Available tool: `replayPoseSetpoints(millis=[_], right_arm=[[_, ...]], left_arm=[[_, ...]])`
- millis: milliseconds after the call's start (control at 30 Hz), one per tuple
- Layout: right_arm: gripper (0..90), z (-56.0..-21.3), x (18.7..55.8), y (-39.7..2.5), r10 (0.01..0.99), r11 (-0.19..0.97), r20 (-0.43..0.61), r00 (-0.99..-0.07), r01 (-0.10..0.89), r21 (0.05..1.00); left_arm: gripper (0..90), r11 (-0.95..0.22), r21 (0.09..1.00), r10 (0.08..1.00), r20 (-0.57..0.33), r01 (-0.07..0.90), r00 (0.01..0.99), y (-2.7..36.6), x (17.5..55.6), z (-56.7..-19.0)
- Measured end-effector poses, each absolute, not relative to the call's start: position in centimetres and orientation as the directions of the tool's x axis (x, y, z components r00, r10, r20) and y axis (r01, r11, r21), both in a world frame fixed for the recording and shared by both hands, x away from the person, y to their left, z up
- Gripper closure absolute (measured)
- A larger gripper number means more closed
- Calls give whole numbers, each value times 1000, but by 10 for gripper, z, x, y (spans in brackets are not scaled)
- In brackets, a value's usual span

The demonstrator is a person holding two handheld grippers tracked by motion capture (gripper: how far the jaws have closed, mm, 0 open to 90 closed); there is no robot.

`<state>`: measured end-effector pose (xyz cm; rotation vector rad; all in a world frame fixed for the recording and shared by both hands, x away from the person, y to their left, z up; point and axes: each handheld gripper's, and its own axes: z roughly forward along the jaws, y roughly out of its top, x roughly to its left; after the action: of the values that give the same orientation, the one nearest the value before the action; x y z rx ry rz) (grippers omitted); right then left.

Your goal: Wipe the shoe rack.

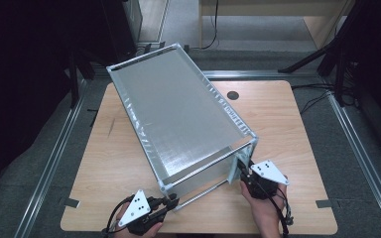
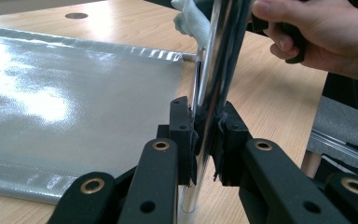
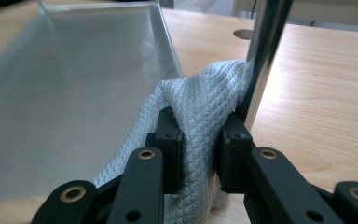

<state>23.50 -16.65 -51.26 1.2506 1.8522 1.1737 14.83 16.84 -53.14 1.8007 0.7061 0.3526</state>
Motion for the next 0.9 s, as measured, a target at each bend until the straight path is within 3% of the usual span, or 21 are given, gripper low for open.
replayPoseSetpoints(millis=[167,700,800,867,900], right_arm=[[759,-526,238,-170,936,153,35,-350,493,856],[771,-520,218,-170,969,165,-28,-246,557,814],[768,-518,213,-172,970,137,1,-243,549,824],[766,-507,205,-173,967,111,24,-252,506,856],[765,-493,196,-170,966,115,3,-259,439,891]], left_arm=[[799,-210,934,623,-101,290,776,167,148,-531],[799,-228,927,637,-89,298,766,166,148,-531],[799,-224,926,644,-93,303,760,168,149,-531],[799,-221,924,649,-99,311,754,171,150,-531],[799,-214,924,655,-105,318,748,172,151,-531]])
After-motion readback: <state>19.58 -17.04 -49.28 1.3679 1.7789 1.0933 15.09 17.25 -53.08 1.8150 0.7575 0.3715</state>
